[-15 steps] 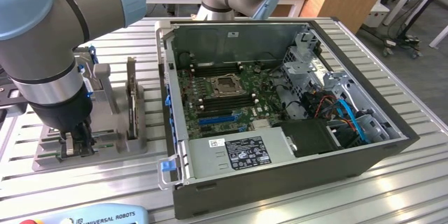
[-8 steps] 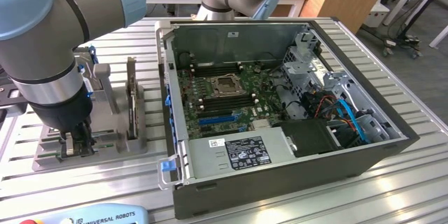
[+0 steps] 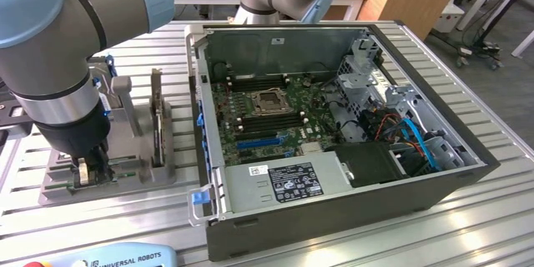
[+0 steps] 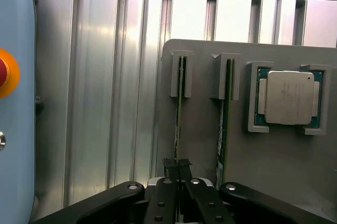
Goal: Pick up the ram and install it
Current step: 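Pick up the ram and move it above insertion slot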
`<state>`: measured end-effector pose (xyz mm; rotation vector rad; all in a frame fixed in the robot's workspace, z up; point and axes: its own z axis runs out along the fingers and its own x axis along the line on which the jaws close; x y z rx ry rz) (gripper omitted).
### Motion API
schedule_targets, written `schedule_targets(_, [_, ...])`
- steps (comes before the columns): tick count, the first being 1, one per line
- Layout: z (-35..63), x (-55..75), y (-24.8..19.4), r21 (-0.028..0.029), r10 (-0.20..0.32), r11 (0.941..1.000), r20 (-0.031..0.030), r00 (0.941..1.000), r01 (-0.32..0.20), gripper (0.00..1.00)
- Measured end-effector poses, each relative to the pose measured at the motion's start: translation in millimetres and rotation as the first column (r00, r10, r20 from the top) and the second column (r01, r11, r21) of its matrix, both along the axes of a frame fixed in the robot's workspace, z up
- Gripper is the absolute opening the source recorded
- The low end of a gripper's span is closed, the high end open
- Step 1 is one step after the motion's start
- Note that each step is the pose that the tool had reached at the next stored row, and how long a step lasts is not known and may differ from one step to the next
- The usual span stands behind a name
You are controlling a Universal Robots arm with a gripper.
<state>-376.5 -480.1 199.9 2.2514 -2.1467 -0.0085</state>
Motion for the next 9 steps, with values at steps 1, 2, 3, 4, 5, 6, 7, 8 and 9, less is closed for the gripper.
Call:
schedule_targets(1, [0.0, 0.0, 0.0, 0.0, 0.0, 1.0, 0.0, 1.0, 0.0, 0.12])
schedule_targets(2, [0.0, 0.0, 0.0, 0.0, 0.0, 1.0, 0.0, 1.0, 0.0, 0.12])
schedule_targets(3, [0.0, 0.0, 0.0, 0.0, 0.0, 1.0, -0.0001, 1.0, 0.0, 0.12])
schedule_targets(4, [0.0, 0.0, 0.0, 0.0, 0.0, 1.0, 0.0, 1.0, 0.0, 0.12])
schedule_targets(5, [0.0, 0.0, 0.0, 0.0, 0.0, 1.0, 0.0, 1.0, 0.0, 0.12])
schedule_targets(6, [0.0, 0.0, 0.0, 0.0, 0.0, 1.0, -0.0001, 1.0, 0.0, 0.12])
schedule_targets(7, [0.0, 0.0, 0.0, 0.0, 0.0, 1.0, 0.0, 1.0, 0.0, 0.12])
schedule_targets(8, [0.0, 0.0, 0.0, 0.0, 0.0, 1.0, 0.0, 1.0, 0.0, 0.12])
schedule_targets(9, [0.0, 0.0, 0.0, 0.0, 0.0, 1.0, 0.0, 1.0, 0.0, 0.12])
